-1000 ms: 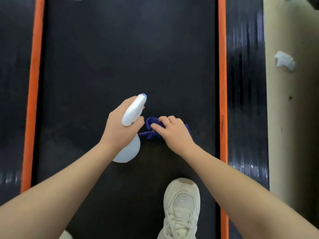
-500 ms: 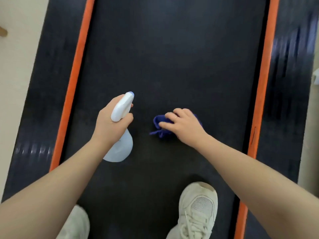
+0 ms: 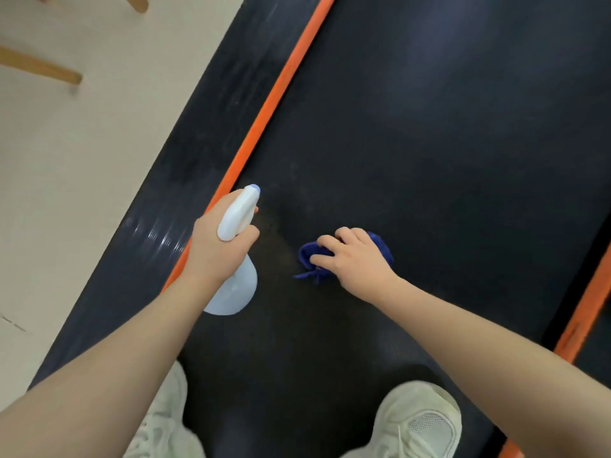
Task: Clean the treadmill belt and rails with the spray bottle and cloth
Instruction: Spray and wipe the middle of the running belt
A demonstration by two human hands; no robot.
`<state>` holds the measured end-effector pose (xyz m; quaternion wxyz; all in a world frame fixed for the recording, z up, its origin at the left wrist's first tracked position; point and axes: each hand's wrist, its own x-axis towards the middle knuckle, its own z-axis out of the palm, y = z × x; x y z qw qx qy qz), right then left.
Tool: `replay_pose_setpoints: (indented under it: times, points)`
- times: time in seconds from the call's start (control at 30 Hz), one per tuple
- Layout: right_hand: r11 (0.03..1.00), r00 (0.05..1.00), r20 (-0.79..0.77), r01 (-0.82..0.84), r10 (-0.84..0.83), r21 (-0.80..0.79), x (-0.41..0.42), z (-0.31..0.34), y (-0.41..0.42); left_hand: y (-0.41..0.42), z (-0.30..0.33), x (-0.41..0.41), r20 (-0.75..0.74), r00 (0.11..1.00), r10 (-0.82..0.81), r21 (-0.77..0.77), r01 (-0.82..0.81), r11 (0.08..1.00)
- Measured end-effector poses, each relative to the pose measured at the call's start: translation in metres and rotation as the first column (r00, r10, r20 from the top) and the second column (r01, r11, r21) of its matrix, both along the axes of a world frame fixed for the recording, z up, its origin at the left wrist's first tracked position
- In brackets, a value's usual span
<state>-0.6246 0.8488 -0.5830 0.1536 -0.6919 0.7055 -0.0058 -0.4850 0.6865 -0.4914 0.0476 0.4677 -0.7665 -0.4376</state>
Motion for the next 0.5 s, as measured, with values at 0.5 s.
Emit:
replay_pose_setpoints:
  times: [0.5]
  points:
    - [0.983,0.983,0.022,-0.184,0.184,-0.015,0.011,-0.006,-0.107,-0.041,-0.012,0.026,-0.025,0.99,0.141,0.014,-0.141,0.99]
